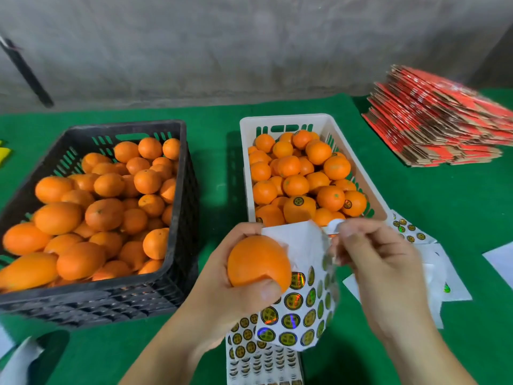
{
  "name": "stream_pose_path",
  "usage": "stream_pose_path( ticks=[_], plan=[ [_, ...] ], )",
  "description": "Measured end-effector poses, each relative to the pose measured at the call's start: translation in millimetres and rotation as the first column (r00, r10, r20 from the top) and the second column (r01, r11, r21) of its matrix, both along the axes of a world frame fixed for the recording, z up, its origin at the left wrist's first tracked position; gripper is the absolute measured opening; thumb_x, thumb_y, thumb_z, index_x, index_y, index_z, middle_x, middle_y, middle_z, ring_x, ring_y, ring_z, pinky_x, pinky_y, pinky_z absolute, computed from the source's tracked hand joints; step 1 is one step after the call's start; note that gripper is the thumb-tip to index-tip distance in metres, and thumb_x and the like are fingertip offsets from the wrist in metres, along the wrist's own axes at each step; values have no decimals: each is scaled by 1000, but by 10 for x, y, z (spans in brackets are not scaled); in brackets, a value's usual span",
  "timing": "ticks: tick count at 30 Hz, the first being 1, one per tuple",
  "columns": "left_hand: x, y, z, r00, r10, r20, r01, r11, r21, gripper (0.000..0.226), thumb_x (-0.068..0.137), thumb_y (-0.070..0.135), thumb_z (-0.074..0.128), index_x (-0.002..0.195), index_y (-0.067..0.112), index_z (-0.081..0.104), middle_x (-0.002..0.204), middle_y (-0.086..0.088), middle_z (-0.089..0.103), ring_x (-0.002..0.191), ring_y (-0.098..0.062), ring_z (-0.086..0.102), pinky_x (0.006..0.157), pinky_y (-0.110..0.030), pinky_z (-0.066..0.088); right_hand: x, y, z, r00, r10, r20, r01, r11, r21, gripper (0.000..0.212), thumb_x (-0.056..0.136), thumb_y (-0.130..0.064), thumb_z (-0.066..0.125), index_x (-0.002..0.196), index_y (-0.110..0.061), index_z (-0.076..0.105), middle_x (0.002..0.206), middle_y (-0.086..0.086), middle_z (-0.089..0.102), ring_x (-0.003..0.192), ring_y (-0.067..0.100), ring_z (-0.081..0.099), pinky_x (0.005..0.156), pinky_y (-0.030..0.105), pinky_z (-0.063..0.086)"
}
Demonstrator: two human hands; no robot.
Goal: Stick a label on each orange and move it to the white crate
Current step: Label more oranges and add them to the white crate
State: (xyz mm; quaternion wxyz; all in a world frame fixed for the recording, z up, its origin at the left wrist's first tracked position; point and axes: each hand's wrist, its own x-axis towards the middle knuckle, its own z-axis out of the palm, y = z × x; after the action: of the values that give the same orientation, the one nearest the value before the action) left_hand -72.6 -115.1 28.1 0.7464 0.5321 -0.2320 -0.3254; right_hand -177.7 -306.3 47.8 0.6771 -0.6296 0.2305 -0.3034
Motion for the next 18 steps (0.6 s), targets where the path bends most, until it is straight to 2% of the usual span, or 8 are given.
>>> stream_pose_path(
  ticks=[1,3,6,8,11,13,15,18],
  plan=[
    [-4,-8,-12,1000,1,7,-1,1000,22,75,62,24,88,131,36,58,119,-9,74,110,-38,72,89,-50,60,-20,-4,64,994,-77,83,90,983,-160,9,97,-19,72,92,-22,79,82,5,75,72,17,68,71,27,57],
    [-24,-49,11,1000,9,-12,-8,998,60,88,63,41,96,140,36,55,124,-10,70,112,-38,69,91,-52,60,-60,73,191,982,-19,186,101,891,-442,9,97,-29,75,104,-32,79,96,-4,77,86,18,73,80,24,57],
    [-66,-108,59,998,-28,-63,32,997,63,105,60,54,97,150,30,49,137,-10,64,122,-35,65,99,-54,55,-40,259,205,980,176,96,-52,688,-724,20,96,-16,74,112,-29,77,110,-11,72,105,12,70,90,19,51],
    [-99,-147,86,996,-31,-80,35,998,46,104,61,52,97,150,28,49,140,-16,62,128,-39,62,107,-59,49,-23,307,135,973,230,16,-144,660,-738,22,95,-11,72,114,-22,76,112,-7,67,111,13,67,92,18,49],
    [-111,-170,71,993,-27,-116,30,999,27,91,67,47,96,146,29,54,138,-16,65,129,-38,61,109,-53,50,-63,233,81,945,326,-32,-264,699,-664,29,98,-20,73,126,-19,75,118,-4,57,116,20,62,97,21,49],
    [-134,-186,90,974,-55,-222,40,997,-72,76,79,41,89,145,23,56,141,-18,63,133,-36,59,113,-49,47,-102,193,32,911,384,-150,-361,566,-741,54,95,-31,74,147,-23,61,133,-4,49,129,24,55,104,26,47],
    [-147,-211,102,920,-74,-384,24,991,-134,66,89,44,78,143,13,58,143,-21,61,132,-34,60,110,-46,46,-102,203,-48,908,314,-276,-395,429,-812,73,90,-48,76,155,-34,45,149,-12,37,140,20,46,107,28,45],
    [-144,-228,91,800,-154,-580,48,980,-193,65,93,40,68,147,7,54,149,-24,54,137,-36,54,109,-46,47,-92,228,-131,940,250,-234,-323,425,-846,68,90,-53,73,149,-40,41,154,-24,25,142,13,42,110,17,38]
  ],
)
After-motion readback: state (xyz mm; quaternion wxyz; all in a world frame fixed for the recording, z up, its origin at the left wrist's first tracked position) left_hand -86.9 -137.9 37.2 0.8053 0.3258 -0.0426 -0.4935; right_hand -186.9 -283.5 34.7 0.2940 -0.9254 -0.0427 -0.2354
